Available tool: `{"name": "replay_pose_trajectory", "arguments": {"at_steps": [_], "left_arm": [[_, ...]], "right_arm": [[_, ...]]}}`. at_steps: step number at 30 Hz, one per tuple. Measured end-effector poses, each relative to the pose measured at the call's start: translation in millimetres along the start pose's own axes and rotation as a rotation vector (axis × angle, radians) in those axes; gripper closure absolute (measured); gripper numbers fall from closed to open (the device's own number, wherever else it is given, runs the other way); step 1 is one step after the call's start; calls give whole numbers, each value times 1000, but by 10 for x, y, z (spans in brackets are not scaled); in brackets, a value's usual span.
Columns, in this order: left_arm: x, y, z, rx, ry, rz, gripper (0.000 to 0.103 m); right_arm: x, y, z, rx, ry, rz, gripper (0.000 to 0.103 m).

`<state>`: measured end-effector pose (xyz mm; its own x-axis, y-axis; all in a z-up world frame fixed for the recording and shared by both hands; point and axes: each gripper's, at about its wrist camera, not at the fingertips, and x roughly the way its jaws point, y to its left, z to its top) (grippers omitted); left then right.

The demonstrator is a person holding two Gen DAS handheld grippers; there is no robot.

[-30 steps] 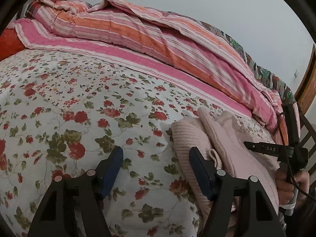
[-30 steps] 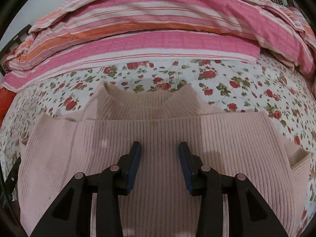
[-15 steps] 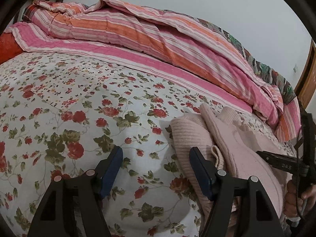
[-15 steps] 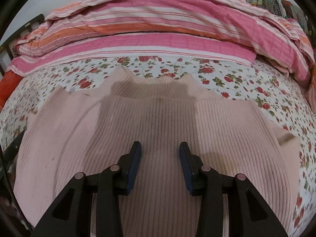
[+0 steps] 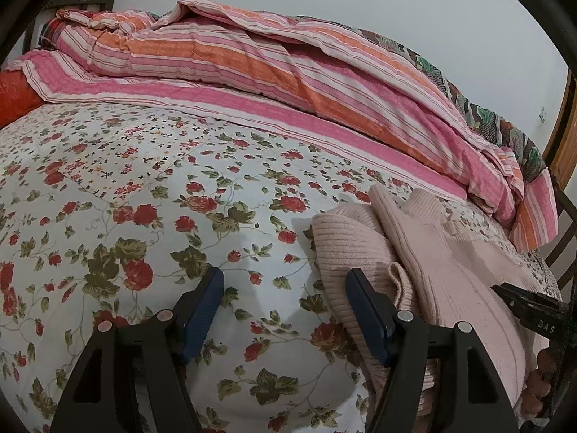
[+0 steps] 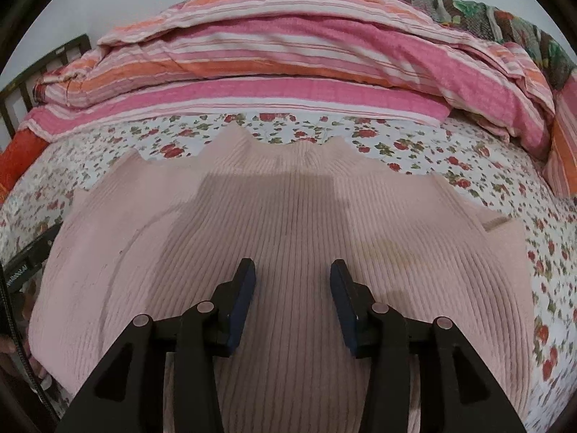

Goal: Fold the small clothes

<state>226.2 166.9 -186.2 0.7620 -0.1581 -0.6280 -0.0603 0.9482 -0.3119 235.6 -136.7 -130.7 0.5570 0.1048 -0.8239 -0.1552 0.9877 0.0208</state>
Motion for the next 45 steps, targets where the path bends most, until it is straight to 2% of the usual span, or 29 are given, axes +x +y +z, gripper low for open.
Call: {"name": "replay_pose_trajectory", "arguments": {"at_steps": [8, 15, 21, 23, 29, 33, 39, 45], "left_arm": [[-5, -1, -4, 0, -1, -1, 35], [-7, -2, -4, 0, -1, -1, 35], [-8, -2, -4, 1, -1, 0, 35], [-7, -6, -4, 0, -1, 0, 35], [-6, -7, -5, 1, -1, 0, 35], [-2, -4, -5, 0, -1, -2, 35], [-4, 5, -4, 0, 0, -8, 35], [-50, 107, -17, -38, 11, -112, 32]], "right_arm": [[-138, 17, -149, -29, -31, -2, 55], [-219, -37, -97, 11, 28, 24, 54], [-21, 104, 32, -75, 45, -47, 48], [90, 79, 160, -49, 78, -60, 43], [543, 1, 498, 49, 186, -73, 40], [660, 41, 583, 24, 170, -104, 38], [558, -2, 502, 18, 124, -58, 38], [299, -9, 315, 8, 93, -34, 38]]}}
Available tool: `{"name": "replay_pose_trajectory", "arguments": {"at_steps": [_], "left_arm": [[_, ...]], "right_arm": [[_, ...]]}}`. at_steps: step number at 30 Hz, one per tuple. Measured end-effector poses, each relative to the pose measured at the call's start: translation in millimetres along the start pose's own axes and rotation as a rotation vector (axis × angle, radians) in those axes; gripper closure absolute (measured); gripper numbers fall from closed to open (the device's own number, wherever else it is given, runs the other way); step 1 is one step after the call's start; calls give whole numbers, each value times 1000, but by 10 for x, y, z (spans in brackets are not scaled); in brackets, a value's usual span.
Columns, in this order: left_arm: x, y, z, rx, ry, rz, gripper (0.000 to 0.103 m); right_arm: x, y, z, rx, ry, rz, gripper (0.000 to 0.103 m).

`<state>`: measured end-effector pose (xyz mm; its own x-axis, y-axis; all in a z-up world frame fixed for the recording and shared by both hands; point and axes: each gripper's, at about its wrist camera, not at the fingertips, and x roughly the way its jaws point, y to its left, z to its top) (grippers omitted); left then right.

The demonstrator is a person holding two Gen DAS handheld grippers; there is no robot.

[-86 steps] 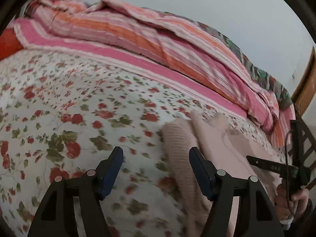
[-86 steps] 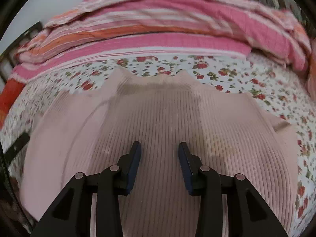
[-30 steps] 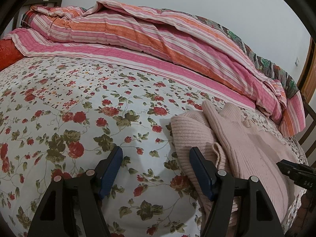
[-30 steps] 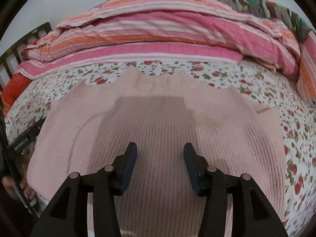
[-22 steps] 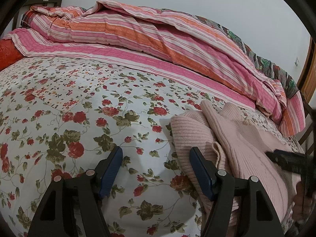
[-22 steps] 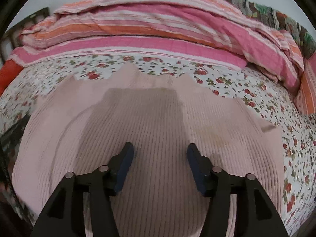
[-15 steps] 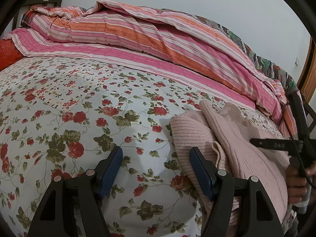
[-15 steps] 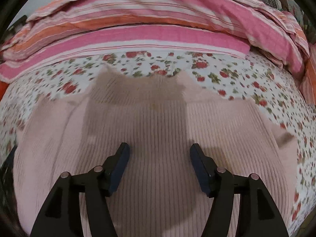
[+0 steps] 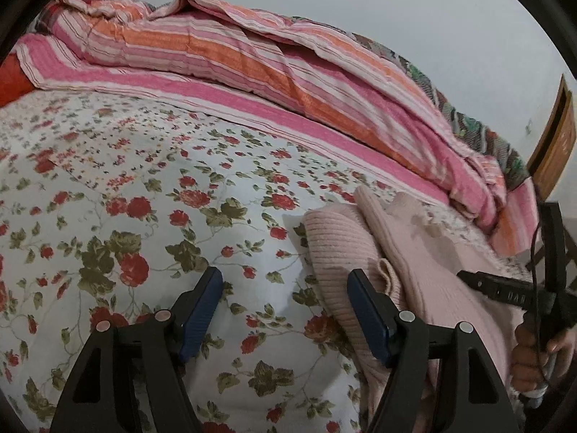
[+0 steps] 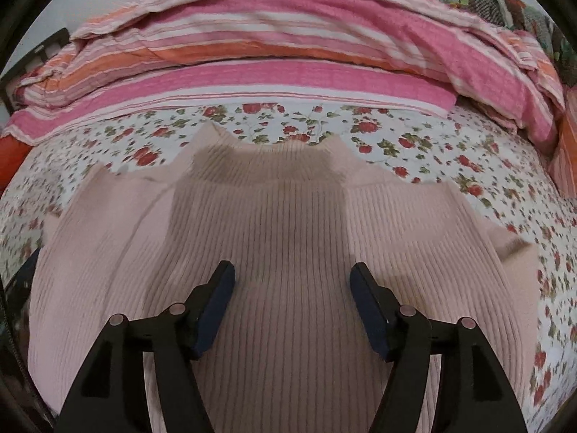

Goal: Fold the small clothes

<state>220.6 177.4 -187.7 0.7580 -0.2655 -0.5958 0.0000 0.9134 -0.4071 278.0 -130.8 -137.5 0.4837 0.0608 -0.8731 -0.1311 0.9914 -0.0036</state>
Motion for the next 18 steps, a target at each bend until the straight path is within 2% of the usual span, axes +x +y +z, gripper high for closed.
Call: {"name": "replay_pose_trajectory", "arguments": {"at_steps": [3, 5, 9, 11, 18], "left_arm": [[-40, 4, -6, 2, 25, -20, 32], [-114, 23, -23, -31, 39, -39, 32], [-364, 151, -108, -175, 41, -168, 33], [-469, 180, -180, -215, 40, -211, 33], [-675, -28, -602, -173, 93, -251, 32]], "right_arm": [[-142, 31, -128, -32, -30, -7, 38], [-221, 48, -222, -48, -37, -8, 38], [-366, 58, -419, -74, -61, -2, 38], [-439, 54, -512, -81, -82, 9, 38], [-664, 9, -831, -97, -132, 41, 38]]}}
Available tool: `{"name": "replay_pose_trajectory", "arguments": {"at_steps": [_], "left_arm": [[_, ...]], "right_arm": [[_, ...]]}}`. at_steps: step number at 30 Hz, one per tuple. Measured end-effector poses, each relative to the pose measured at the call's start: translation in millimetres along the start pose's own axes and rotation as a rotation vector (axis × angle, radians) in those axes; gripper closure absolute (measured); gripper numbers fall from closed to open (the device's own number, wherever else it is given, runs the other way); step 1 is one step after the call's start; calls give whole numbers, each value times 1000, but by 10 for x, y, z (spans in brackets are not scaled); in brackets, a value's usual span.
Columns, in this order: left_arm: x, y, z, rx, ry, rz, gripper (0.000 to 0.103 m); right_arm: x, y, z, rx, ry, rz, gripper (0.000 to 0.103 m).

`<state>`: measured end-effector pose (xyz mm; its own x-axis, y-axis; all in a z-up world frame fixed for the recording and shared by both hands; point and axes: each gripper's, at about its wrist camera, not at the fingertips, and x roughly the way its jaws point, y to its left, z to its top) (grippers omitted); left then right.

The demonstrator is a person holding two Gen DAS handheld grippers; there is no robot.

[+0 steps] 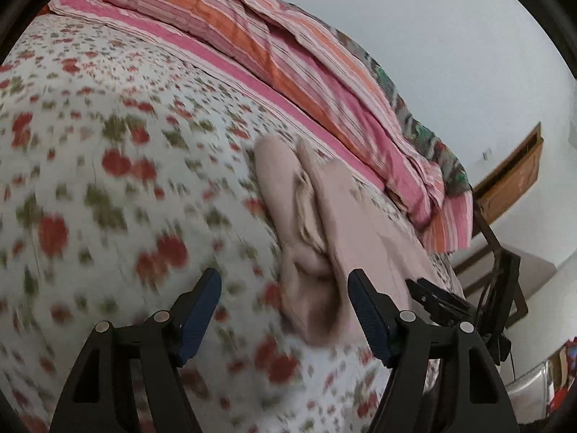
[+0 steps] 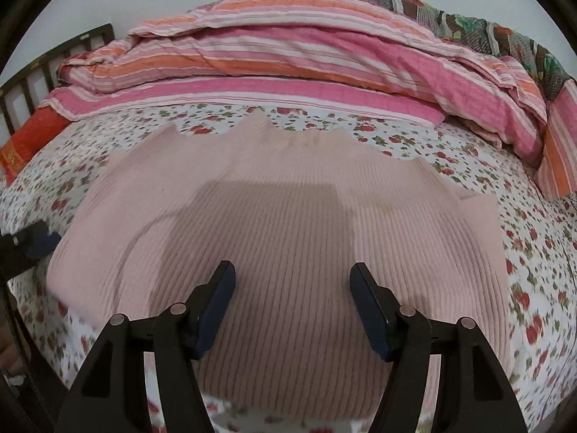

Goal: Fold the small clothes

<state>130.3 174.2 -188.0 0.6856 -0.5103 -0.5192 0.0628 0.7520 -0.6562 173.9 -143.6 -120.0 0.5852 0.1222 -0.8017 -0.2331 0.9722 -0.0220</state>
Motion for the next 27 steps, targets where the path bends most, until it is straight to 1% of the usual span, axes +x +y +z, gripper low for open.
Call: {"name": "replay_pose_trajectory", "arguments": {"at_steps": [4, 7, 9, 12, 14, 16, 17, 20, 22, 24, 25, 27], "left_arm": [[-13, -139, -179, 10, 15, -44, 32], [78, -243, -260, 26, 35, -37, 32], [145, -281, -276, 23, 38, -33, 32], [212, -325, -286, 4, 21, -38, 32], [271, -375, -277, -3, 11, -39, 33], [319, -433, -265, 3, 0, -25, 33], [361, -481, -247, 13, -6, -6, 33], [440, -574, -172, 25, -29, 25, 34], [494, -598, -95, -1, -55, 35, 35], [557, -608, -25, -28, -72, 46, 38], [580, -612, -6, -35, -77, 58, 42], [640, -629, 37, -56, -99, 86, 43]], "right_arm": [[-120, 80, -207, -36, -5, -11, 38], [-150, 120, -403, -64, 13, 3, 38], [-206, 132, -488, -84, 3, 9, 38], [-340, 59, -547, -76, -16, 87, 40], [-461, -99, -517, -35, -60, 154, 40], [-526, -251, -441, 10, -107, 165, 40], [-549, -364, -379, 42, -136, 163, 40], [-533, -717, -161, 160, -192, 152, 40], [-483, -950, -35, 241, -221, 157, 40], [-425, -1179, 52, 319, -250, 177, 40], [-396, -1247, 76, 337, -256, 187, 40], [-351, -1378, 80, 364, -275, 216, 40]]}}
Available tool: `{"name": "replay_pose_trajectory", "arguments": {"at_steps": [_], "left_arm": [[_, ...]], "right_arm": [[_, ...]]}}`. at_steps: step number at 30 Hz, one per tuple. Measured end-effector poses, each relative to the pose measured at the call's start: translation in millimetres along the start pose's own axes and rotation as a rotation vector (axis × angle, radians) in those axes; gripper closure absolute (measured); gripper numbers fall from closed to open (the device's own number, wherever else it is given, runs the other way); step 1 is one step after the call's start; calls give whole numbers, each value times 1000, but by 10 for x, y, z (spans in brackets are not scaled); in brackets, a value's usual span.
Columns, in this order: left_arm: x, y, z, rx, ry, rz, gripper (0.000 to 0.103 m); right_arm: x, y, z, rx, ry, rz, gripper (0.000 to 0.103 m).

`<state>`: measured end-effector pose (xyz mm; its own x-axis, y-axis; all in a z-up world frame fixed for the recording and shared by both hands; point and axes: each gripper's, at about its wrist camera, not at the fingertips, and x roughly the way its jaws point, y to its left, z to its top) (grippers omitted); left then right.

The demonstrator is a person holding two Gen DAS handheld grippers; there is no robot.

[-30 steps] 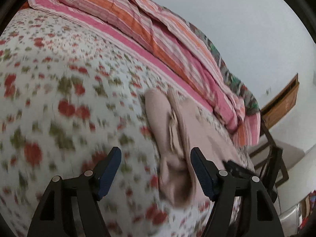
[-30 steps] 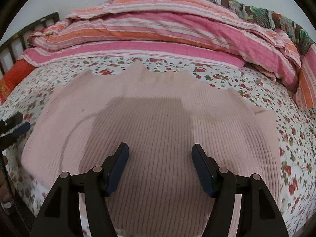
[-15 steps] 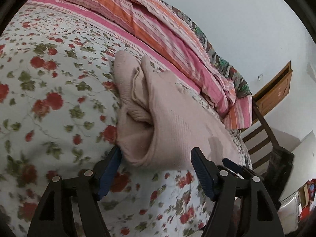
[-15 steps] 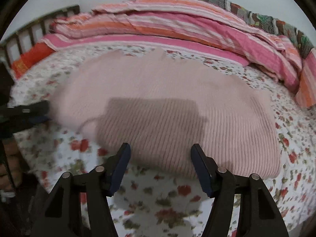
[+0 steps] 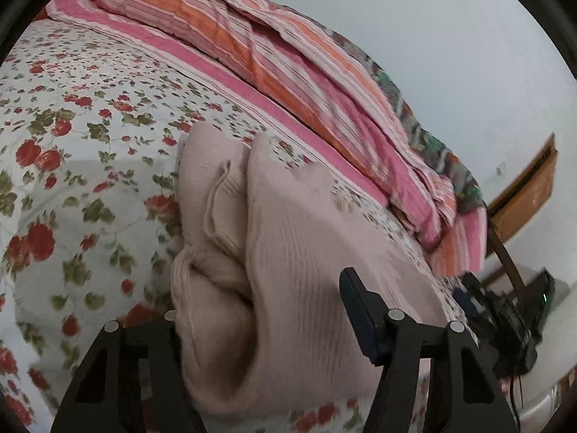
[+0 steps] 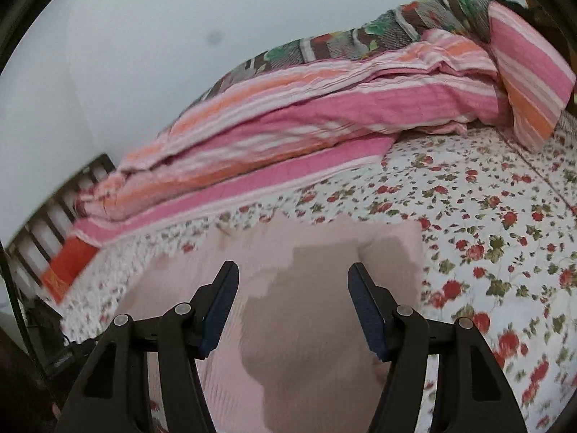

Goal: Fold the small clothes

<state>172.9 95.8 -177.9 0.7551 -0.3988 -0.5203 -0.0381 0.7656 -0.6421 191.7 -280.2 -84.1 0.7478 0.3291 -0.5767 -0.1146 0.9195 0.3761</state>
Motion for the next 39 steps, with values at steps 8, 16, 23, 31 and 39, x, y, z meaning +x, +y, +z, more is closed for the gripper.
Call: {"name": "replay_pose_trajectory", "arguments": {"at_steps": [8, 16, 23, 31, 39], "left_arm": [[110, 10, 200, -98, -87, 123, 75], [38, -629, 361, 24, -130, 206, 81], [121, -1761, 287, 239, -179, 264, 81], [922, -2826, -563, 424, -69, 263, 81], [1217, -2896, -1292, 606, 59, 164, 44]], "right_arm": [[-9, -448, -33, 57, -24, 5, 40], [-285, -965, -31, 174, -61, 9, 40], [-615, -1246, -10, 196, -125, -55, 40], [-825, -1604, 6, 236, -157, -109, 40], [-937, -1832, 24, 267, -153, -74, 40]]}}
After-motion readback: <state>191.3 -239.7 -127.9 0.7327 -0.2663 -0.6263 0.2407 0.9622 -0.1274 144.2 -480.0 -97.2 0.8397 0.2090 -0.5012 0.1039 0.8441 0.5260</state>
